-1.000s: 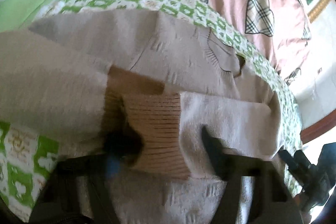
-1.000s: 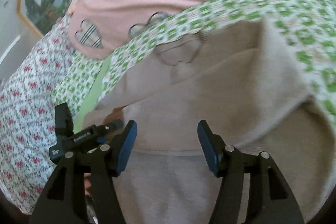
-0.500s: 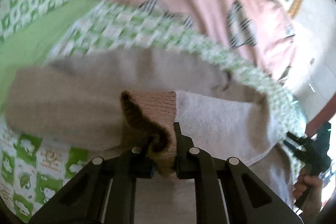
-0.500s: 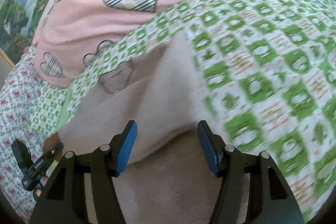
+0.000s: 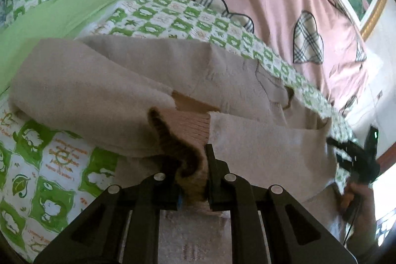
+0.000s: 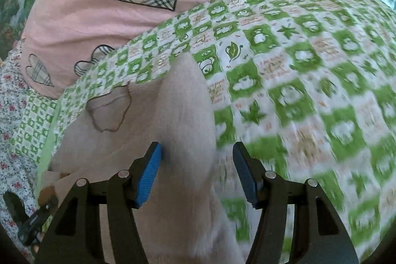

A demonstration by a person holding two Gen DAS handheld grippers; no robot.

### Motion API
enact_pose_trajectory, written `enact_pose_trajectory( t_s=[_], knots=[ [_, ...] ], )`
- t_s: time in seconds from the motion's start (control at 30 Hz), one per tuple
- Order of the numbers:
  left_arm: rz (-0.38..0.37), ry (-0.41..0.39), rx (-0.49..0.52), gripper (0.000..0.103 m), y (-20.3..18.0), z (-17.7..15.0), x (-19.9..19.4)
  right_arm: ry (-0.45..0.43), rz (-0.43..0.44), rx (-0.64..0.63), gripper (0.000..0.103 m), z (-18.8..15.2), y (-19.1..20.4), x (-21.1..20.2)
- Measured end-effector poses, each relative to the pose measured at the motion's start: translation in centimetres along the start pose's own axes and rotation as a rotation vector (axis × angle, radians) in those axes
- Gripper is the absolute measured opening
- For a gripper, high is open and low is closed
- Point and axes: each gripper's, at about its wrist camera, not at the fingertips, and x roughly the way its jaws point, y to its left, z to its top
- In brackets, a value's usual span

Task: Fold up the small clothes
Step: 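Fold the held sleeve across the body with the right tool while the left grasps the other cuff, then fold the held sleeve across the sweater body with the left tool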

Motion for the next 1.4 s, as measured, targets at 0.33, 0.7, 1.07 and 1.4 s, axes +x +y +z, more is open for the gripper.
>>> enact_pose_trajectory(
  t_s=[0.33,0.7,1.07,1.4],
  knots=[
    [-0.036,0.007,0.135,0.012,-4.4,-0.3,1.5,-0.041,-0.034,-0.002,0.008,1.9,-2.4,-1.5],
    [-0.059,0.091,0.125,0.015,-3.5,-0.3,3.2,-0.044,-0.088,-0.028,0.05,3.7,-1.7,0.1],
    [0.029,0.08,0.185,0.011,-4.8,-0.6,3.8,-0.003,-0.139,0.01,0.014,5.0,-4.0,1.3],
    [0.04,0.075,0.203,0.011,-5.2,-0.9,3.3,0.017,0.049,-0.054,0.028,-3.5,0.4,-5.5]
  ],
)
